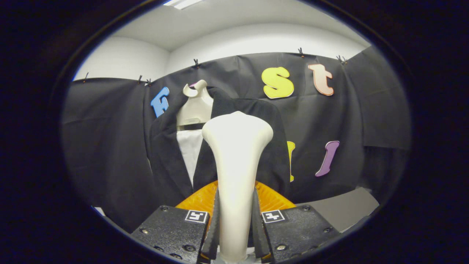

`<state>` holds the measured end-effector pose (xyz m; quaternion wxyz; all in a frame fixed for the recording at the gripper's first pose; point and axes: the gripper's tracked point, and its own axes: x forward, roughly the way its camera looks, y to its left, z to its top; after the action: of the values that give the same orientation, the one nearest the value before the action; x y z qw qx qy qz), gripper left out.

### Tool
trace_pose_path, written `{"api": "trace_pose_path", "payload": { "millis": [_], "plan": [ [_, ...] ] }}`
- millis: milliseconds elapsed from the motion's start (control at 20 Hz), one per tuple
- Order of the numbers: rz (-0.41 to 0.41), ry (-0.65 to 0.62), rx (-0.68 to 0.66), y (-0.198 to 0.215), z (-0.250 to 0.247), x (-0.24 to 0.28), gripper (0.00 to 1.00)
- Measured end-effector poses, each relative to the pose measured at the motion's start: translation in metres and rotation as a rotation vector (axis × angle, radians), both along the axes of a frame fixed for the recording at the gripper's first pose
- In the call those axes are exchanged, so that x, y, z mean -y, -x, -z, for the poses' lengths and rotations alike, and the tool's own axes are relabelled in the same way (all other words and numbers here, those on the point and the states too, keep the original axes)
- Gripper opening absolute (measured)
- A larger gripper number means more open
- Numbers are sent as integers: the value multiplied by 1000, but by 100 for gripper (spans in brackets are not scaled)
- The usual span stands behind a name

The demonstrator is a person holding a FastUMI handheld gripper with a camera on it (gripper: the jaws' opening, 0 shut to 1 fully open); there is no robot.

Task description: Iron the clothes twice with a garment steamer, once on the left side and once on the right side.

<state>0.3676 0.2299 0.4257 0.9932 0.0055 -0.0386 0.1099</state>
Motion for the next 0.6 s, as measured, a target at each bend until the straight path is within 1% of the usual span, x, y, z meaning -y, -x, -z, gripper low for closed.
{"api": "trace_pose_path", "payload": {
  "millis": [350, 600],
  "plan": [
    [12, 7, -45, 3, 26, 7, 40],
    [5, 18, -83, 8, 53, 8, 40]
  ]
}}
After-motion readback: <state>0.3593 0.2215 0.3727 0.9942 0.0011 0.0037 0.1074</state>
